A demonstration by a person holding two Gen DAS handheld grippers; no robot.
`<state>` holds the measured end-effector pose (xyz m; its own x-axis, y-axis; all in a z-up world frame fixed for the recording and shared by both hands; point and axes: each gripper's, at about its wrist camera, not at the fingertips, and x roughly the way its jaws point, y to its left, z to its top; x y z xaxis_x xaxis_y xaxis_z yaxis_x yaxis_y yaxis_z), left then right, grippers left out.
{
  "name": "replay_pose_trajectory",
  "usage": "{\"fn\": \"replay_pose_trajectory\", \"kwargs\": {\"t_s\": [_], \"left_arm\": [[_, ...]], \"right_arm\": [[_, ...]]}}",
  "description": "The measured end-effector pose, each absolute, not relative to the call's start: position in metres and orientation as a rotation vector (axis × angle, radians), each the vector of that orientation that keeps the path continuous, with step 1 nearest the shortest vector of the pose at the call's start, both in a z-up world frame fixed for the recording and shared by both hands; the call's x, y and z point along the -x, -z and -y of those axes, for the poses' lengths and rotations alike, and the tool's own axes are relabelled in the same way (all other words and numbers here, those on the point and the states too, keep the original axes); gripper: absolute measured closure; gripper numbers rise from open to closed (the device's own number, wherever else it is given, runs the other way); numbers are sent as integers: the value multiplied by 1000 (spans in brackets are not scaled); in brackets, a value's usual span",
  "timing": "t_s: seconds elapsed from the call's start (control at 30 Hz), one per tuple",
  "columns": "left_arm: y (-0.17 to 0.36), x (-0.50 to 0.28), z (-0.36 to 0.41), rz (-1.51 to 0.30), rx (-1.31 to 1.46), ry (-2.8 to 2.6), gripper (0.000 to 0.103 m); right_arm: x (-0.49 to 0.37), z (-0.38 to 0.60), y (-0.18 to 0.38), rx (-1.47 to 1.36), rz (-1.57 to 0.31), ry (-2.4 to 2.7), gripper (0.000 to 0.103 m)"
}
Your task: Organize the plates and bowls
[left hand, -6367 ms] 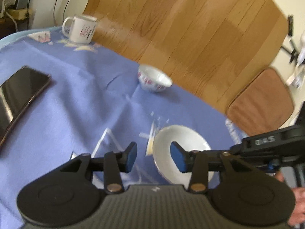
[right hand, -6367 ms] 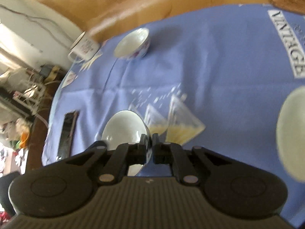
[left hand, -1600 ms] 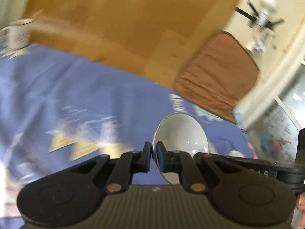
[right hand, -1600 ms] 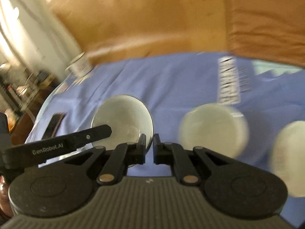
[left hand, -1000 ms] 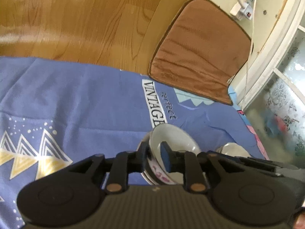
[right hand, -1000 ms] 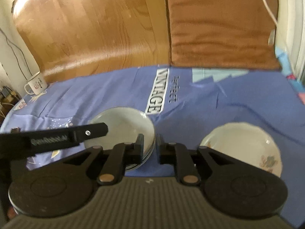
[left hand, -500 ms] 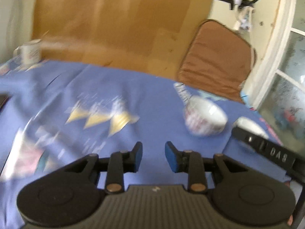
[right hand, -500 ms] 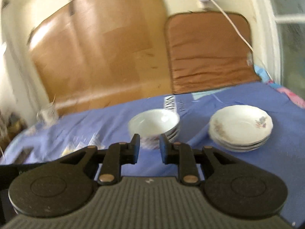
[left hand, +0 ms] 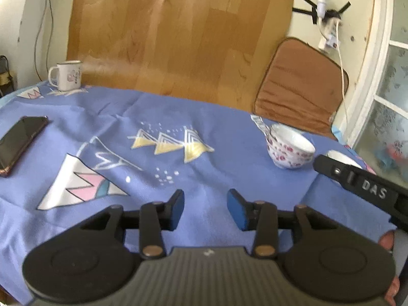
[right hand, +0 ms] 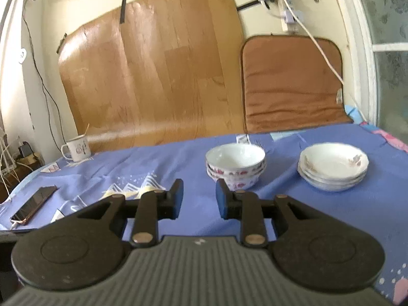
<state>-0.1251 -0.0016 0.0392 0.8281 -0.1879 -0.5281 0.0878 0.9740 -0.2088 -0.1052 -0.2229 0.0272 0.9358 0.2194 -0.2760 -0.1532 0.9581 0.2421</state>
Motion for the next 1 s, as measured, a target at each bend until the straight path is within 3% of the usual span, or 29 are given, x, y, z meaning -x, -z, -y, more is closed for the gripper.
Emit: {"fn": "replay_pose_trajectory", "kwargs": {"t_s": [1.0], "left_arm": [[-39,144,3,-524,109,135,60]], "right_arm": [[107,208,-25,-235,-299,-222,72]]}}
